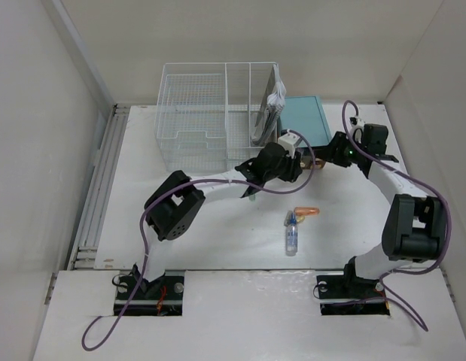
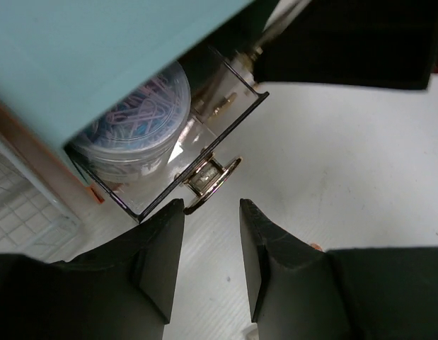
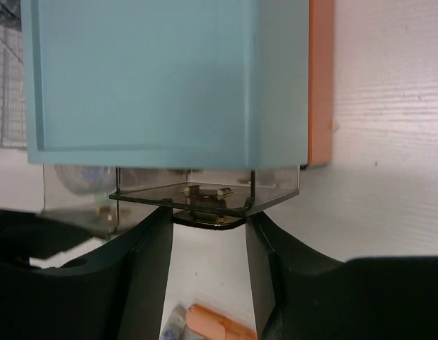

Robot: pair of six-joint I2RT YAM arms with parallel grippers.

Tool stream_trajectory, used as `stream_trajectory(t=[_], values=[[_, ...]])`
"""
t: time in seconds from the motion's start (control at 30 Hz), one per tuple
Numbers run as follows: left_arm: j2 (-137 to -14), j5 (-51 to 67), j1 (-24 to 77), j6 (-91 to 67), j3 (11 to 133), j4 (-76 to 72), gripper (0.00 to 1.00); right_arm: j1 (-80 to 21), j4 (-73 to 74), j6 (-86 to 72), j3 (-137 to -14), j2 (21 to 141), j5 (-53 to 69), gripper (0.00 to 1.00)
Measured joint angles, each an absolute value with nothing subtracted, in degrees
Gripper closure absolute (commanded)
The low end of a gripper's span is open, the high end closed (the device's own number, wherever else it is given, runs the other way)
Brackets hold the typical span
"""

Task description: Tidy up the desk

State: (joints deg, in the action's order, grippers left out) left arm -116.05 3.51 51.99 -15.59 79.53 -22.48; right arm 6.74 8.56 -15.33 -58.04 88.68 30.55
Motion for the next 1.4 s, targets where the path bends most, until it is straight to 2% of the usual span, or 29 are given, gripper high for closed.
stream_trajectory(t=[0.6,0.7,0.73,0.87,1.1,1.23,1.33,1.4], values=[[-119.9,3.2,48.9,-15.5,84.6,-21.7,0.66,7.9,17.6,-9.1,-48.9,75.5,29.5,0.61],[-120.0,3.2,48.9,-15.5,85.0,-21.1,0.66,8.3,19.0,-8.2,-48.9,75.4,30.1,0.5],[-120.0,3.2,48.9,-15.5,85.2,-20.9,0.66,8.3,19.3,-7.9,-48.9,75.3,30.3,0.37],[-120.0,3.3,48.9,-15.3,85.2,-21.0,0.66,8.3,23.0,-5.3,-48.6,75.1,30.8,0.22],[-116.7,3.3,49.4,-14.7,81.1,-21.0,0.61,8.3,28.3,-2.1,-47.9,70.2,32.4,0.21],[-112.2,3.0,50.8,-14.6,77.1,-20.8,0.49,8.3,30.8,-0.5,-47.9,65.8,33.6,0.21],[-107.3,2.4,52.8,-14.7,73.6,-20.5,0.44,8.3,32.2,0.3,-47.9,63.2,34.3,0.23],[-103.6,1.3,54.9,-15.0,71.5,-19.9,0.44,8.3,33.3,0.8,-47.9,61.3,34.7,0.25]])
